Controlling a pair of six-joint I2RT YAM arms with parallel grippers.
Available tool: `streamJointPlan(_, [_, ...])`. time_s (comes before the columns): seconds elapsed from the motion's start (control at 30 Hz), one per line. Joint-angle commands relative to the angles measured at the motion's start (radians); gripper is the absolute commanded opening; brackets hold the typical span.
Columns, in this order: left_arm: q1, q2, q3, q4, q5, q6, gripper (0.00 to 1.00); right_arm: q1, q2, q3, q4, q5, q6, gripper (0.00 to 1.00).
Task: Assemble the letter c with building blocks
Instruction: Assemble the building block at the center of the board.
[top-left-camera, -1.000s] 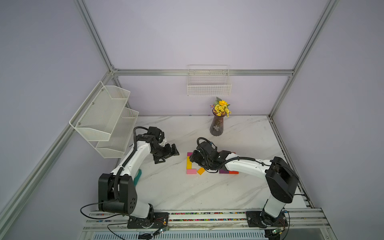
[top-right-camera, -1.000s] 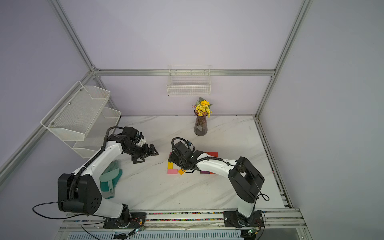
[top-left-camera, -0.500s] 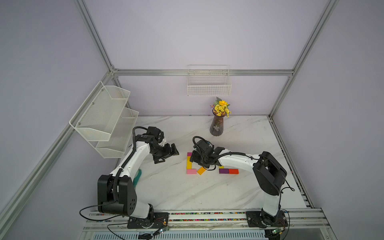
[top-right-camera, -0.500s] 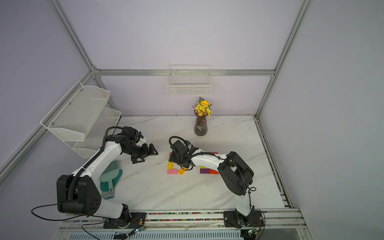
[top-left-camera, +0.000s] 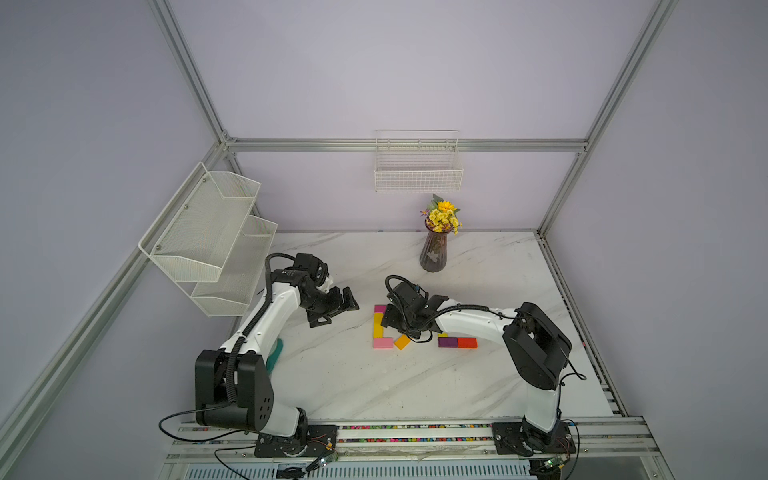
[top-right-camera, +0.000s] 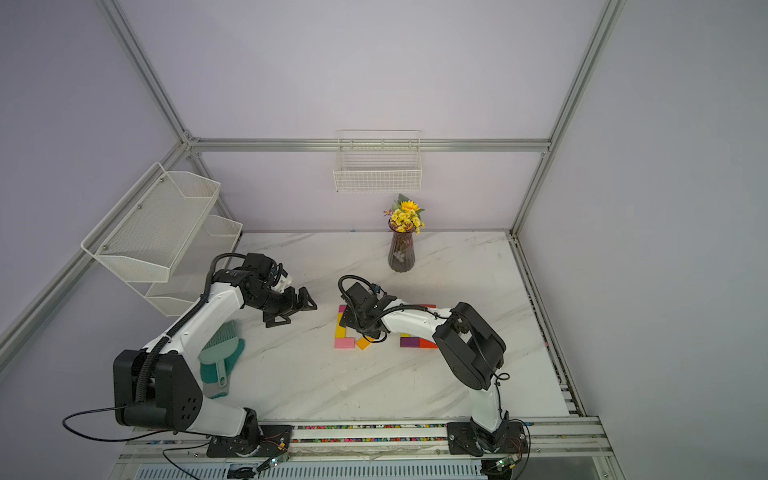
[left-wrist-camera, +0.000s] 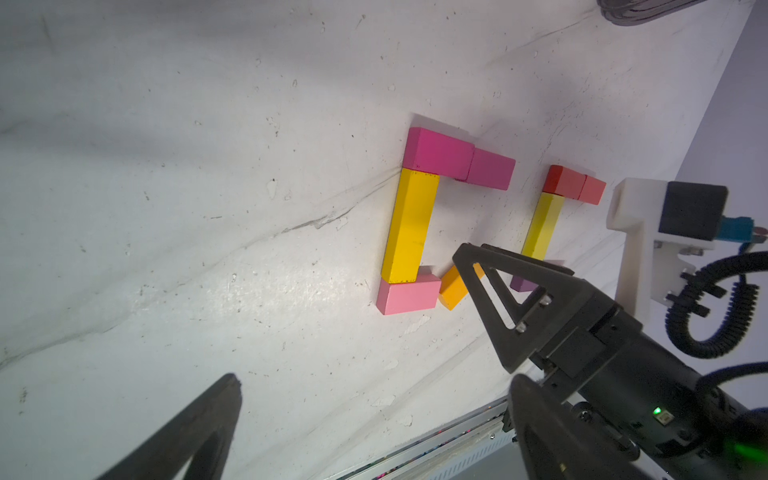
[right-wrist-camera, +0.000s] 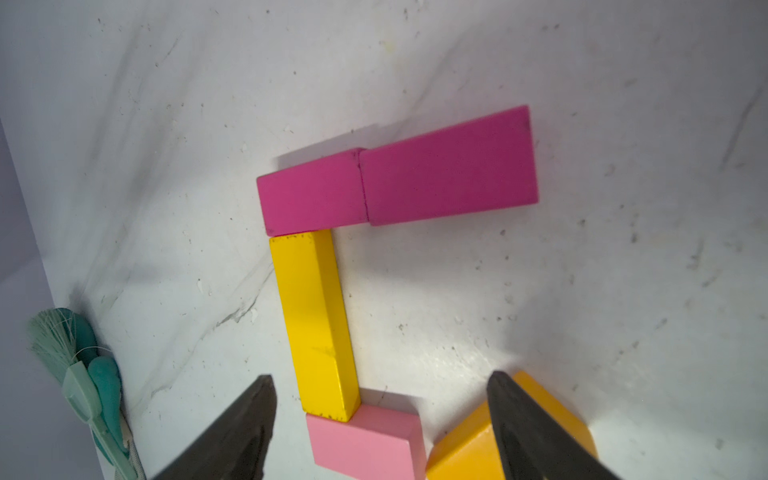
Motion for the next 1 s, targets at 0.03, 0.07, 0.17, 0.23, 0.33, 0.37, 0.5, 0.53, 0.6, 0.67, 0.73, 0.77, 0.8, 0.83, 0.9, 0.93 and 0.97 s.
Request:
streamJointPlan(0.03, [0.009, -0.018, -0.005, 0.020, 0.026, 0.017, 1.00, -0.003, -0.006, -0.019, -0.015, 0.008, 0.010, 0.82])
streamJointPlan(0.07, [0.009, -0.017, -0.005, 0.020, 0.027, 0.017, 1.00, -0.002, -0.009, -0.021, -0.015, 0.010, 0.010, 0.82])
streamJointPlan(0.17, [0.010, -0.013, -0.001, 0.020, 0.029, 0.017, 1.00, -0.003, -0.022, -0.033, -0.015, 0.015, 0.012, 0.82])
streamJointPlan(0.23, [0.010, -0.012, 0.003, 0.020, 0.032, 0.017, 1.00, -0.003, -0.033, -0.043, -0.015, 0.018, 0.018, 0.82])
streamJointPlan(0.33, [0.009, -0.009, 0.008, 0.020, 0.035, 0.017, 1.00, -0.002, -0.051, -0.059, -0.010, 0.019, 0.023, 0.82])
streamJointPlan(0.37, [0.010, -0.007, 0.009, 0.020, 0.035, 0.015, 1.00, -0.002, -0.058, -0.064, -0.007, 0.016, 0.028, 0.82])
streamJointPlan(0.5, [0.010, -0.004, 0.011, 0.022, 0.039, 0.015, 1.00, -0.002, -0.089, -0.090, 0.014, 0.012, 0.042, 0.82])
streamJointPlan(0.53, [0.010, -0.004, 0.012, 0.023, 0.040, 0.013, 1.00, -0.001, -0.100, -0.093, 0.017, 0.011, 0.045, 0.82])
streamJointPlan(0.6, [0.010, -0.002, 0.013, 0.024, 0.043, 0.014, 1.00, -0.001, -0.119, -0.098, 0.016, 0.012, 0.048, 0.82])
streamJointPlan(0.67, [0.010, -0.001, 0.014, 0.023, 0.044, 0.014, 1.00, 0.001, -0.147, -0.107, 0.017, 0.013, 0.051, 0.82])
streamJointPlan(0.73, [0.010, 0.002, 0.017, 0.023, 0.048, 0.012, 1.00, 0.008, -0.174, -0.119, 0.017, 0.013, 0.056, 0.82])
streamJointPlan(0.77, [0.010, 0.004, 0.018, 0.023, 0.050, 0.011, 1.00, 0.014, -0.187, -0.127, 0.016, 0.010, 0.060, 0.82])
streamJointPlan(0.8, [0.010, 0.005, 0.020, 0.024, 0.052, 0.010, 1.00, 0.019, -0.198, -0.135, 0.017, 0.009, 0.064, 0.82])
streamJointPlan(0.83, [0.010, 0.005, 0.021, 0.023, 0.055, 0.008, 1.00, 0.027, -0.210, -0.147, 0.019, 0.007, 0.071, 0.82])
streamJointPlan(0.9, [0.010, 0.007, 0.024, 0.025, 0.058, 0.006, 1.00, 0.040, -0.234, -0.181, 0.036, 0.005, 0.089, 0.82])
streamJointPlan(0.93, [0.010, 0.007, 0.025, 0.024, 0.058, 0.006, 1.00, 0.046, -0.245, -0.199, 0.043, 0.008, 0.099, 0.82])
streamJointPlan(0.97, [0.010, 0.006, 0.027, 0.026, 0.058, 0.006, 1.00, 0.050, -0.257, -0.217, 0.046, 0.012, 0.112, 0.82])
